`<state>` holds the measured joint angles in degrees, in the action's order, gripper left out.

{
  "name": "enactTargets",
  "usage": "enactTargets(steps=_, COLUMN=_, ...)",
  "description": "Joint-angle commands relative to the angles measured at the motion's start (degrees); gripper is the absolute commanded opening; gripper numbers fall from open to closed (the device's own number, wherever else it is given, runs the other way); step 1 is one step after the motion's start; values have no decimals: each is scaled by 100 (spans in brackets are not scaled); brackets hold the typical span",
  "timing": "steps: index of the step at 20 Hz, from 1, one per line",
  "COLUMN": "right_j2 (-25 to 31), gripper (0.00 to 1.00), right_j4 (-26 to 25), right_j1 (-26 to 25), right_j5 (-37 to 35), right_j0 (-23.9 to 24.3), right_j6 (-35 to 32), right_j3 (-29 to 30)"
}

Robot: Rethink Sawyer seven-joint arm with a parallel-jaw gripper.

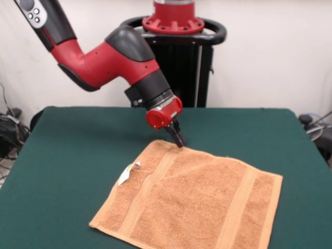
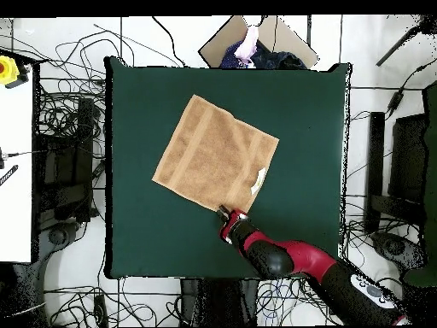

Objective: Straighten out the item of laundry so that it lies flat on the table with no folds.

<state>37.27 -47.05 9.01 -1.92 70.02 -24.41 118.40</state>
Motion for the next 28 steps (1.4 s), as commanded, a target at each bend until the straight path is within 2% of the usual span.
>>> enactTargets(steps=1, right_j2=396, gripper=100, right_j4=-308, right_j1=-202, right_j5=-393, right_j0=-23, right_j6=-476, right_j3=-556)
enactTargets(steps=15, right_j2=405, gripper=100, right_j4=-418, right_j1=-212, right_j5=-225, right_j0=80, right_j6=-576, right_j3=-457)
enactTargets(steps=19, right_j2=677, gripper=100, right_j4=-540, right_j1=-265, right_j5=-340, right_j0=269, right_j6=-326, right_j3=-350)
enactTargets(steps=24, right_j2=280, gripper=100, right_j4=-890, right_j1=288, right_j5=391, right_j0=-154, right_j6=-741, right_j3=-434)
enactTargets(steps=28, right_j2=112, gripper=100, right_j4=-954, right_j1=578, right_j5=737, right_j0=-388, right_j6=-983, right_j3=-456)
